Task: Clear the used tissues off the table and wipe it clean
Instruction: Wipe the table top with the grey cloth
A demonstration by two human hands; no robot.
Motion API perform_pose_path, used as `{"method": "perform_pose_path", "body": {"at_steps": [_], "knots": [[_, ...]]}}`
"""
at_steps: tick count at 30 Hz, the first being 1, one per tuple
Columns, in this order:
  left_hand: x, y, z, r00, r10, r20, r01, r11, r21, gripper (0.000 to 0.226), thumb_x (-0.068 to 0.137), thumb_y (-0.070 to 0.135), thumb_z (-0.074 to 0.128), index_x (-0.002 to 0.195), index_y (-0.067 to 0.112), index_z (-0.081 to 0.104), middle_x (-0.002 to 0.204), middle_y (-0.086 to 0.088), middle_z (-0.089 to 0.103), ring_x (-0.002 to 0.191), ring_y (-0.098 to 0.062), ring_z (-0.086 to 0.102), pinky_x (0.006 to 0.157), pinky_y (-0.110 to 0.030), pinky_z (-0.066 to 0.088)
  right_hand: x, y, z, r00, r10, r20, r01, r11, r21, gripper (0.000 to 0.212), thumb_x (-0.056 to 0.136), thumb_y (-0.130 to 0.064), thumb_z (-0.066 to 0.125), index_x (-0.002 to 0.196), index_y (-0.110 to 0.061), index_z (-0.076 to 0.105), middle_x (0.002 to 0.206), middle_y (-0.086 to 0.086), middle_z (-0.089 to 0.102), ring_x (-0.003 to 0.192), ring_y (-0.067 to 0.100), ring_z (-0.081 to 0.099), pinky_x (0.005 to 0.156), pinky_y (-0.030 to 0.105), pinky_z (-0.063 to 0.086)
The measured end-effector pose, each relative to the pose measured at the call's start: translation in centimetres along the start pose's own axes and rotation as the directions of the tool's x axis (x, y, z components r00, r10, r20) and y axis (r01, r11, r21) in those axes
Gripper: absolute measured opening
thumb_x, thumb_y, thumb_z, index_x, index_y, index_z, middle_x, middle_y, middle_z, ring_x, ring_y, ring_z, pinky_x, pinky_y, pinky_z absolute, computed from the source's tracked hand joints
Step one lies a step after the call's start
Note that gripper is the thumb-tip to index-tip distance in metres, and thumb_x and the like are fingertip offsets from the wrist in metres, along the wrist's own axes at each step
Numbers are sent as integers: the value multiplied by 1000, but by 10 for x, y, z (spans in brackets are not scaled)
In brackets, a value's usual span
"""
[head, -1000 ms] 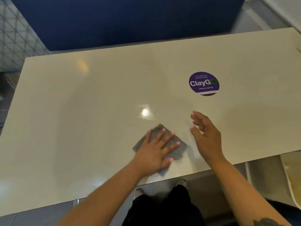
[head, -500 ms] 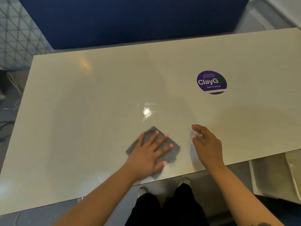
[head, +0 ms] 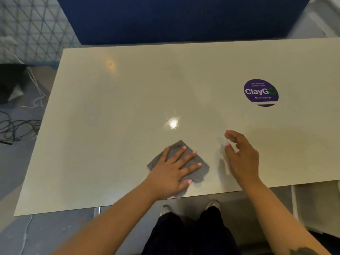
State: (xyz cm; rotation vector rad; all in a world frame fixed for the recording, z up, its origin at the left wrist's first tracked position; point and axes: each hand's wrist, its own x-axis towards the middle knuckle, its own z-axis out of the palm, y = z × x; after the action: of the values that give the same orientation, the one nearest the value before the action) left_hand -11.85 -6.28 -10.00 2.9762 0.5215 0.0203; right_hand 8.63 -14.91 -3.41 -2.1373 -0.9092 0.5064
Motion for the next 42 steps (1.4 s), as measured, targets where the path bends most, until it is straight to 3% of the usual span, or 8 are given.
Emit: {"method": "perform_pose_path", "body": {"at_steps": [3,7,15,19,24,32,37,42], "knots": [[5,-55,-6,987,-159,2,159,987,14,54,92,51,26,142,34,32,151,-1,32,140,-31,27,106,-64,21,1,-7,2,1000,-22,-13,22,1000,-1,31,94,-12,53,123,-22,56,123,-7,62,111,13,55,95,31,44],[33,-57,-12,919,-392,39,393,919,-28,63,89,53,6,147,34,20,158,-1,13,144,-31,6,109,-65,0,-1,-14,11,1000,-28,-1,28,999,33,32,93,-11,54,123,-22,56,123,-8,62,110,11,55,92,25,43],[-36,0,-5,999,-51,0,51,999,-11,51,95,49,28,144,34,31,155,0,25,143,-30,19,107,-66,15,0,-33,36,996,-63,68,60,997,42,33,93,-11,54,123,-23,55,118,-13,60,107,5,52,89,21,38],[-49,-73,-13,977,-210,30,210,978,16,54,94,51,21,145,34,25,155,1,22,143,-28,18,109,-63,16,2,-42,43,994,-75,78,72,996,44,32,93,-12,54,123,-24,56,118,-15,59,105,3,51,88,21,39],[-17,-78,-19,880,-471,62,474,880,-28,64,88,52,-2,148,36,10,159,0,3,145,-29,-6,110,-61,-8,-2,-51,61,989,-106,107,101,993,56,33,92,-11,55,122,-25,56,116,-17,59,106,2,52,89,21,40],[-92,-33,-8,987,-159,-18,158,987,-30,50,96,48,26,144,34,31,155,0,24,143,-29,19,109,-63,12,-4,-69,87,970,-177,169,173,984,37,36,88,-7,56,120,-25,57,111,-18,61,103,0,54,75,8,36],[-110,-115,-16,901,-434,-1,434,901,7,55,94,51,17,146,33,25,156,-1,21,143,-29,16,110,-62,10,-5,-81,94,963,-201,177,192,979,68,37,86,-6,56,117,-28,58,110,-19,63,103,-1,54,74,4,36],[-87,-85,-11,828,-557,-66,554,830,-60,55,94,47,18,145,29,31,154,-7,24,142,-37,16,107,-68,9,-14,-90,110,947,-248,207,231,968,101,37,85,-3,57,116,-24,59,110,-15,65,105,0,56,79,-3,33]]}}
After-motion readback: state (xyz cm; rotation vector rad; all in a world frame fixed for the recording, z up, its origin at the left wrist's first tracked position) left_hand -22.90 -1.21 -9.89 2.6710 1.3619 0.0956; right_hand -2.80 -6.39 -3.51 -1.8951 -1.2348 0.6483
